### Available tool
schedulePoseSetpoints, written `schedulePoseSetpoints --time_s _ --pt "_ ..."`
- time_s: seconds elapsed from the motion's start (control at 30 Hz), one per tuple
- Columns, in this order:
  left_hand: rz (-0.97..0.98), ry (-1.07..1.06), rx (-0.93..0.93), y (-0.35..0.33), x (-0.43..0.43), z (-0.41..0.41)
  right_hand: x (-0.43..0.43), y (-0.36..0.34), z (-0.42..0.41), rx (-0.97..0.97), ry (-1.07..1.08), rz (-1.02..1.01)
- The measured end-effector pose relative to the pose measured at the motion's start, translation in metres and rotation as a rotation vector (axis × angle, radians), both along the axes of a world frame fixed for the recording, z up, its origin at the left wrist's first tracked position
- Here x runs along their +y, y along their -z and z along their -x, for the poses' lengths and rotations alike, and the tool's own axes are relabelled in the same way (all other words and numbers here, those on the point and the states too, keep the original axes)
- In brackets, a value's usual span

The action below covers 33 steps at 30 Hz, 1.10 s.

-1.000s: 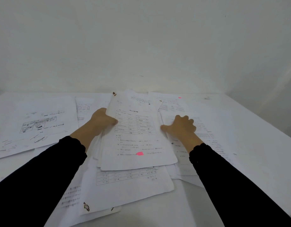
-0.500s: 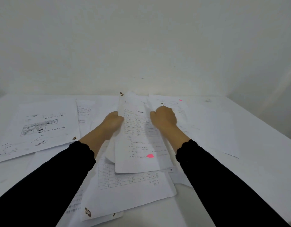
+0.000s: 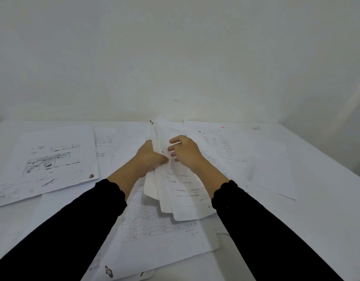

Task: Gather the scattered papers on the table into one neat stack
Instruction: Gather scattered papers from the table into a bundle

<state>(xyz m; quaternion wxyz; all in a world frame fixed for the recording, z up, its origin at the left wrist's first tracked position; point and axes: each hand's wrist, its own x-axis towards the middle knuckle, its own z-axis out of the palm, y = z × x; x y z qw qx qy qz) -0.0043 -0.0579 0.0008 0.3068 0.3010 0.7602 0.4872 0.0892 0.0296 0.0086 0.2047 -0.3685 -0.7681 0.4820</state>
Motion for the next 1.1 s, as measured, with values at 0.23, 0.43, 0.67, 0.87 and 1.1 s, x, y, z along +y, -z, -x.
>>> schedulePoseSetpoints --time_s 0.23,0.43,0.67,0.87,1.1 --pt "-0.257 -0.038 -0.002 -0.018 -0.005 0.000 0.031 -0.005 -0.022 -0.183 0.347 -0.259" --pt "-0.388 -0.073 -0.062 -0.035 -0.004 0.001 0.045 -0.013 -0.056 0.011 0.387 0.078" --pt "-0.388 -0.213 -0.115 -0.032 0.005 0.001 0.062 -0.001 -0.072 -0.016 0.394 -0.125" --pt "-0.333 -0.289 -0.040 -0.025 0.006 0.004 0.069 0.004 -0.084 -0.771 0.492 -0.434" --pt "-0.247 -0.292 0.036 -0.017 0.002 0.010 0.074 0.021 -0.102 -0.824 0.526 -0.156"
